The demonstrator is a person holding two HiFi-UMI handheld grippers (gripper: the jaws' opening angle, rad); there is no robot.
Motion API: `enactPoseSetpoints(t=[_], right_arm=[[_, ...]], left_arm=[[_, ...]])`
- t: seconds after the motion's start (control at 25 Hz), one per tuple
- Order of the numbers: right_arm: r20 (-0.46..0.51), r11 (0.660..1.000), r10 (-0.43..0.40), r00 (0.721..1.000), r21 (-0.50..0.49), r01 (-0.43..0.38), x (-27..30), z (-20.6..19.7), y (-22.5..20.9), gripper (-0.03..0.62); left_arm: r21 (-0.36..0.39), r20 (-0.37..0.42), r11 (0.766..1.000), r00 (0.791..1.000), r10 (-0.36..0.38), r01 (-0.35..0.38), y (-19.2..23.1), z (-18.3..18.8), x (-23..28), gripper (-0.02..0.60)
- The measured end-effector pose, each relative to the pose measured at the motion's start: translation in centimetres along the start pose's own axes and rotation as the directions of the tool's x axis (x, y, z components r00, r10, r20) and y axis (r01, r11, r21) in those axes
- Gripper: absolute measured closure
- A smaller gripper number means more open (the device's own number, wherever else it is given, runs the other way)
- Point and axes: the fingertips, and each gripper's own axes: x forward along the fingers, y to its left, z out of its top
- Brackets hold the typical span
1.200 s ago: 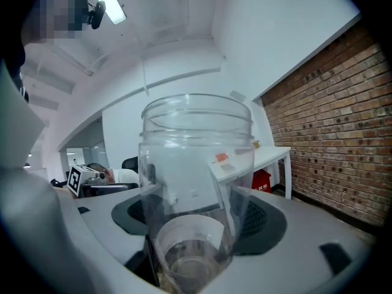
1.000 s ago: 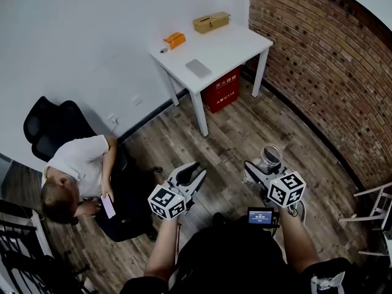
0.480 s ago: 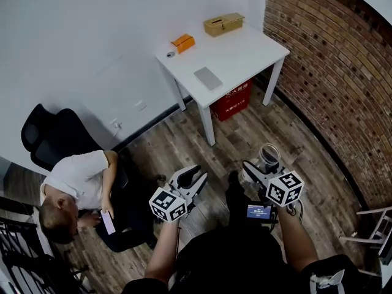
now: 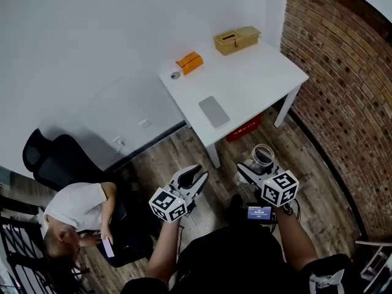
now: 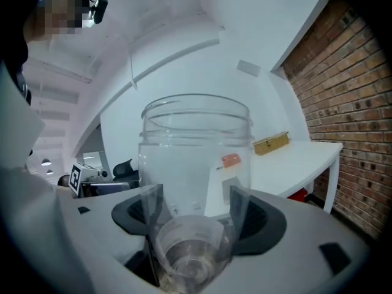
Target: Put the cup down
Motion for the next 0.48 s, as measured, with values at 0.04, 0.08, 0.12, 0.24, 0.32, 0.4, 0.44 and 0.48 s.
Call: enactPoseSetpoints(t=[0.04,0.08,0.12,0.24,0.32,0.4,0.44,0.48], right_arm=[[-0.005,1.000,0.012,1.000,-0.001,-0.012,1.0,0.6,-0.9,0.243],[-0.010,1.000,0.022,1.000,-0.001,-0.022,1.9,1.2,-1.7,0.243],[-0.014,0.999,0.033,0.999,-0.001,-0.033,2.7,1.7,-2.4,0.243],[-0.018,0.998,0.060,0.998,-0.002,-0.060,5.0,3.1,-4.2,0.243],[-0.020,0.997,0.071,0.997,-0.002,-0.071,6.2,3.8,-5.1,0.243],[-0.023,0.997,0.080,0.997,0.001,-0.080,7.2,4.3,-5.7,0.243],[-0.025,0.997,0.083,0.996,0.001,-0.083,7.7,4.4,-5.9,0.243],[-0.026,0.996,0.086,0.996,0.000,-0.086,8.1,4.6,-6.1,0.243]], left_arm=[[0.000,0.003,1.000,1.000,0.003,-0.003,0.8,0.6,1.2,0.451],[0.000,0.005,1.000,1.000,0.006,-0.006,1.5,1.1,2.3,0.451],[0.000,0.007,1.000,1.000,0.008,-0.008,2.2,1.5,3.2,0.451],[-0.005,0.008,1.000,1.000,0.024,-0.024,4.2,2.4,5.3,0.451],[-0.012,0.007,0.999,0.999,0.034,-0.034,5.3,2.7,6.3,0.449],[-0.015,0.008,0.999,0.999,0.039,-0.039,6.1,3.0,7.0,0.451],[-0.015,0.010,0.999,0.999,0.040,-0.040,6.6,3.2,7.2,0.451],[-0.016,0.012,0.999,0.999,0.042,-0.042,7.0,3.3,7.4,0.450]])
